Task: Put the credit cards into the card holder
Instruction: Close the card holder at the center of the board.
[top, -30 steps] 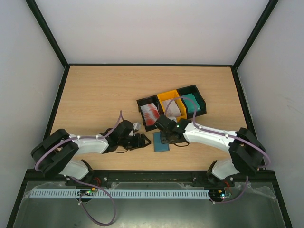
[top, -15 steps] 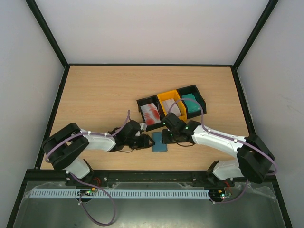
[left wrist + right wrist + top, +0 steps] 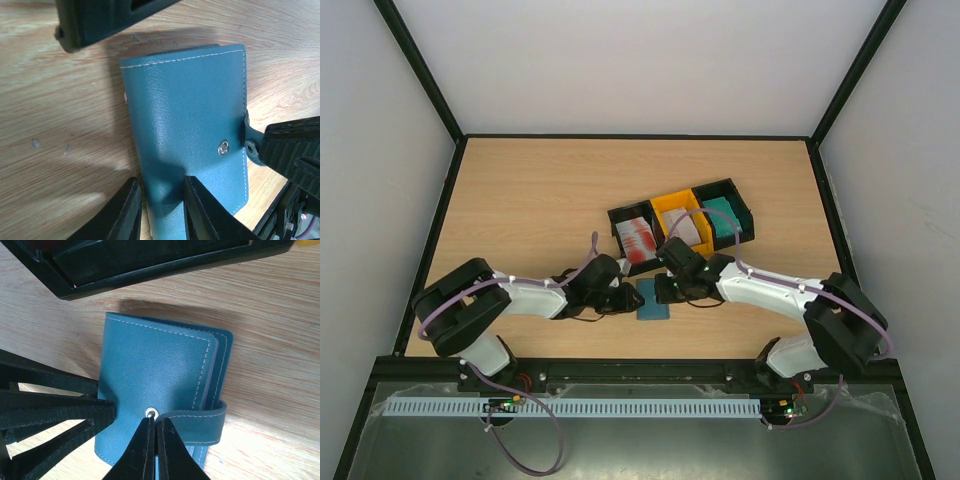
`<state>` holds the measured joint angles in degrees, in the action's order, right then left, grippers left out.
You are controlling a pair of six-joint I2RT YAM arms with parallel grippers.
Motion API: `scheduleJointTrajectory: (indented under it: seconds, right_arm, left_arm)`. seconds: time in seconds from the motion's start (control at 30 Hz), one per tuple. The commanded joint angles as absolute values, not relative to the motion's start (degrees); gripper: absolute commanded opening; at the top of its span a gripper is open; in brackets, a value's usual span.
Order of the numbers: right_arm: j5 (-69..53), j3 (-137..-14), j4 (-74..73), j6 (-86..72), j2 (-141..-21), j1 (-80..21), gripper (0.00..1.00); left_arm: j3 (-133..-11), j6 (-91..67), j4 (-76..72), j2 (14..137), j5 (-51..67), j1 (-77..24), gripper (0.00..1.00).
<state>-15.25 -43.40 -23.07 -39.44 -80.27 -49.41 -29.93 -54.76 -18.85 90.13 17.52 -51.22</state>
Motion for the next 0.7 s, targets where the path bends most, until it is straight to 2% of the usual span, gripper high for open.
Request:
scheduleJointTrajectory:
  seconds: [0.0,0.67]
  right_arm:
    - [-17.35,-42.51,-19.71,-39.29,-81.68,-49.19,0.02]
    - [-17.06,-42.39,-18.00,-39.99,-83.59,-49.20,0.02]
  left_arm:
    - [-30.29,-54.06,-16.33,91.58,16.26,-51.73,0.26]
    - [-30.08,-53.85,-17.32,92.46,17.04,-51.87,0.25]
